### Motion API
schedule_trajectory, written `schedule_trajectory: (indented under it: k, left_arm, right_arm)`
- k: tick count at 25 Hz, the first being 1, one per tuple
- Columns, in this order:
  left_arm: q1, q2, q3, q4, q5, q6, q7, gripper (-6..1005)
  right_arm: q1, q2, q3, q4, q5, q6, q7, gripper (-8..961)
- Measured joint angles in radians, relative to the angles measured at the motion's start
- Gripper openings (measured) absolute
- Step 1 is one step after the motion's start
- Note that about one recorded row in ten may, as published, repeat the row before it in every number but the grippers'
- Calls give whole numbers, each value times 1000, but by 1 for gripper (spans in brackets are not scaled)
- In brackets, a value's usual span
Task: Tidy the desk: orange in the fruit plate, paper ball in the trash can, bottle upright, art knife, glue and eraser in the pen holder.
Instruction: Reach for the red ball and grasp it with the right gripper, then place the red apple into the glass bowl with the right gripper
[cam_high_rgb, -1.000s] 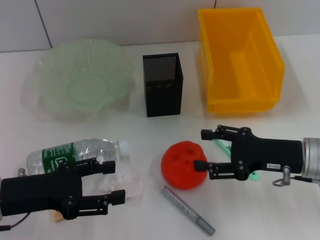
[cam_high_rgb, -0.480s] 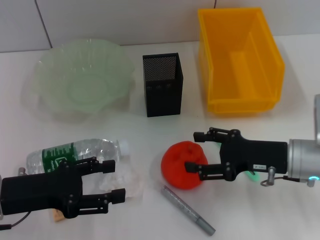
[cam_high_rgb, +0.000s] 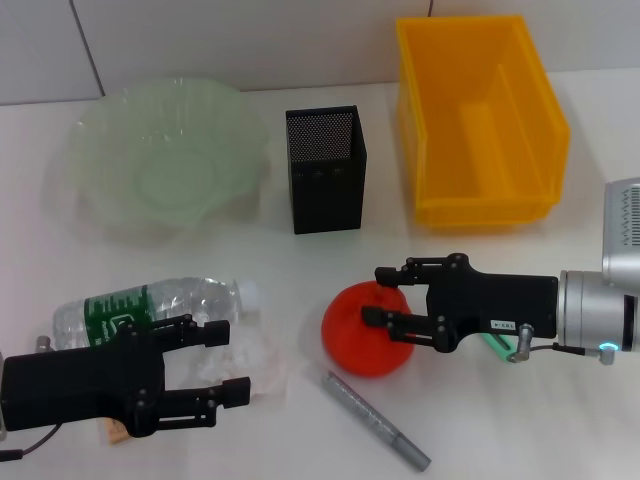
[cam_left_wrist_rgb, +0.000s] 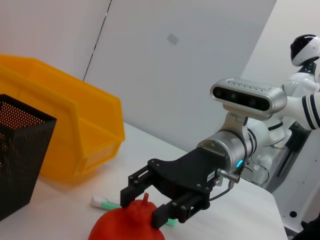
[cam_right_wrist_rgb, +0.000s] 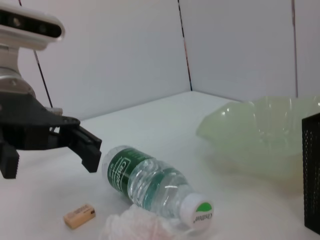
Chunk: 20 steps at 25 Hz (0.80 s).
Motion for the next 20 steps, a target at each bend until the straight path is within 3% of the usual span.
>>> schedule_trajectory:
  k: [2,7,14,20]
  left_arm:
    - [0,0,0,0,0,0,0,811]
    - [1,0,0,0,0,-7,0,810]
    - [3,0,0,0,0,-12,0,810]
    - [4,0,0,0,0,-12,0,810]
  right_arm:
    - [-1,0,-3,0,2,-3,-2,687]
    - [-1,-1,-9,1,-1,-4,-2,440]
    - [-6,-1,-41,-4,3,-7,-3,264]
    - [-23,-3,-32,-44,47,-91,-3,208]
